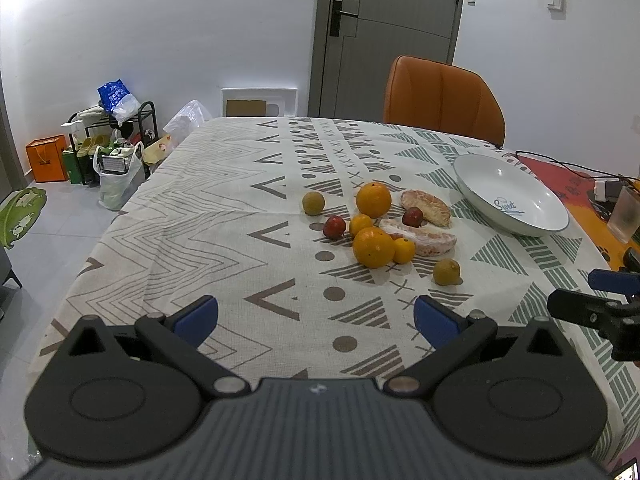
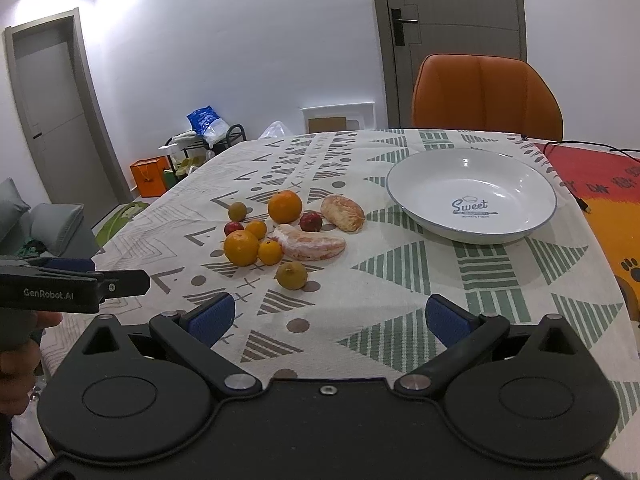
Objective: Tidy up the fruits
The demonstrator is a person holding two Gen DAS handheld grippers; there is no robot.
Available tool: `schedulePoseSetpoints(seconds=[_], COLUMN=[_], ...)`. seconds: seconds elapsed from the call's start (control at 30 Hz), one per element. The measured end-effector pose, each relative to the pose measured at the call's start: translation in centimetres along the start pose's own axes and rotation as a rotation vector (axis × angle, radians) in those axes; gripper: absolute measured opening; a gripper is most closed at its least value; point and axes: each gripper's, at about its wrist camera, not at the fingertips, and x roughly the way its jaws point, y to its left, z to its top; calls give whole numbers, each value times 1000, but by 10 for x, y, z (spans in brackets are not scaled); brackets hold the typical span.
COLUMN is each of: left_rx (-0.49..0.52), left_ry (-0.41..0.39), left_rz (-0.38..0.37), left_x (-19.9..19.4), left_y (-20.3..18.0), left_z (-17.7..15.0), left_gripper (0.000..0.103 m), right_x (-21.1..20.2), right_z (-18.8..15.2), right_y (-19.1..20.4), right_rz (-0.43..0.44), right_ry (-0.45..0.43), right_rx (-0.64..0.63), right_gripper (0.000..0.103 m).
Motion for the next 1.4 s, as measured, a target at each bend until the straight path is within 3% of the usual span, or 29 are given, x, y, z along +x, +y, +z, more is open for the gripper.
schedulePoseSetpoints(seconds=[0.5,1.1,1.4], left_rx=[4,11,-13], left_ry=[16,6,-10], left_rz=[4,2,-21], left_x=[4,44,64], left_y=[0,-3,-4], left_z=[-1,-3,5], left_gripper=[103,103,100], right_x=[3,30,59], right_z=[-1,-4,-1], right_y=[-1,-15,-16], right_rz=[-6,84,122], right_ry=[3,-20,24], right_rx=[-2,24,24], right_gripper=[103,102,88])
